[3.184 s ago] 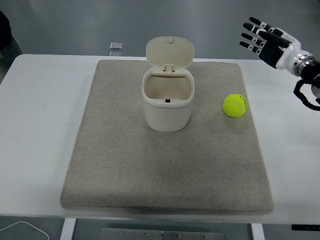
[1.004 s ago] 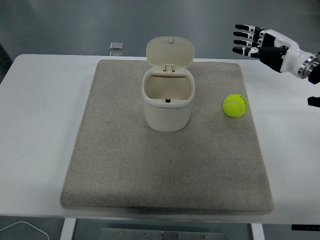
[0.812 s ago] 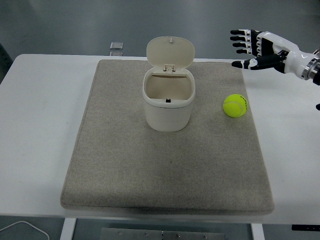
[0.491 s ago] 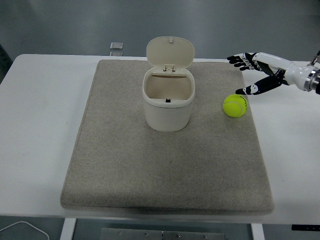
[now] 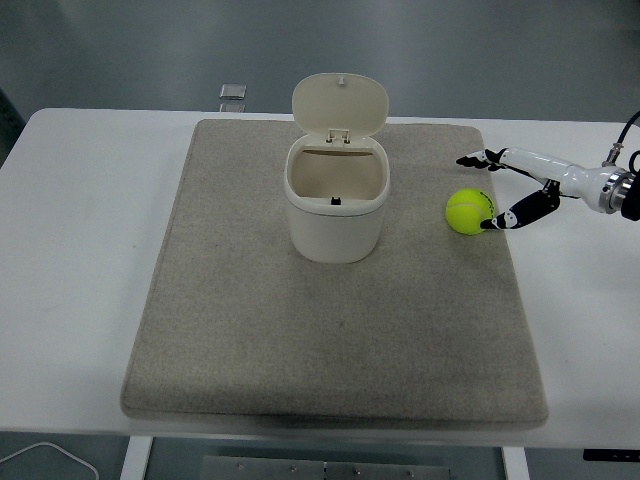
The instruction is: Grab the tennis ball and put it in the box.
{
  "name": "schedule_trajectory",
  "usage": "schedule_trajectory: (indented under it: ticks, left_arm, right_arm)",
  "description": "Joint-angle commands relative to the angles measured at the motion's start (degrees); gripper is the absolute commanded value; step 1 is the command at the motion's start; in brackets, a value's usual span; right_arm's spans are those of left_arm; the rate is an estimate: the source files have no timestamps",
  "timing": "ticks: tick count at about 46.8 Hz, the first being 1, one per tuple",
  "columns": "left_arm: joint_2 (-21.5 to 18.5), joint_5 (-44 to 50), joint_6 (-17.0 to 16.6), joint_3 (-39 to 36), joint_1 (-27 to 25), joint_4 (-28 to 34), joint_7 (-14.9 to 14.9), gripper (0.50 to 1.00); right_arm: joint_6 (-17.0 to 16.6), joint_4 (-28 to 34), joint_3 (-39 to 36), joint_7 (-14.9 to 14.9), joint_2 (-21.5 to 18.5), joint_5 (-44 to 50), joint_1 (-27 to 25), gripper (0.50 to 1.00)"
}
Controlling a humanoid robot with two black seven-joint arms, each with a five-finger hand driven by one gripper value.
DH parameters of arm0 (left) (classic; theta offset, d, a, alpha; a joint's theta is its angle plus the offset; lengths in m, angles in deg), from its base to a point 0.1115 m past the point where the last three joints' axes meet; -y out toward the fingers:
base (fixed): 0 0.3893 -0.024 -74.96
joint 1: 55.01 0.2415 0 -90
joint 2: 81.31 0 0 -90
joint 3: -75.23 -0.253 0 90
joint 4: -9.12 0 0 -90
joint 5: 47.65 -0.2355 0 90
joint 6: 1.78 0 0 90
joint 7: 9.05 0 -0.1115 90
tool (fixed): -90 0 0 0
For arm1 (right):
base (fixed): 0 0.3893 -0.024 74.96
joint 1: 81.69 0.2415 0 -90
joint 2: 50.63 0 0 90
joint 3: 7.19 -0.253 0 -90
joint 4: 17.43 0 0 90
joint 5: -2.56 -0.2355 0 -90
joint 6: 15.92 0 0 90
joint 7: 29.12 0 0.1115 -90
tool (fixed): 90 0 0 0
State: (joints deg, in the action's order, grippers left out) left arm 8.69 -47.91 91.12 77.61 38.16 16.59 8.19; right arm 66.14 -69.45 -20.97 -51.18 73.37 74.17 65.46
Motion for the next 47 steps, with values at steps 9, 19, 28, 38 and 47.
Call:
schedule_trajectory:
  ticks: [9, 19, 28, 38, 47]
  left_arm:
    - [0.00, 0.00, 0.00, 0.00, 0.00, 0.00, -0.01, 0.992]
    - [0.00, 0.00, 0.00, 0.00, 0.00, 0.00, -0.01, 0.992]
    - [0.00, 0.00, 0.00, 0.00, 0.00, 0.00, -0.01, 0.990]
    - [0.00, 0.00, 0.00, 0.00, 0.00, 0.00, -0.01, 0.992]
    - [0.00, 0.00, 0.00, 0.00, 0.00, 0.00, -0.01, 0.992]
  right_arm:
    - [2.05, 0.00, 1.47, 0.00, -0.69, 0.02, -0.02, 0.930]
    - [2.92, 0.00, 1.56, 0.00, -1.74, 1.95, -0.90, 0.928]
    - [3.63, 0.00, 1.47, 0.00, -2.10, 2.66, -1.17, 0.926]
    - [3.54, 0.00, 1.56, 0.00, -2.36, 3.62, -1.25, 0.793]
    - [3.54, 0.00, 1.56, 0.00, -2.62, 4.41, -1.25, 0.672]
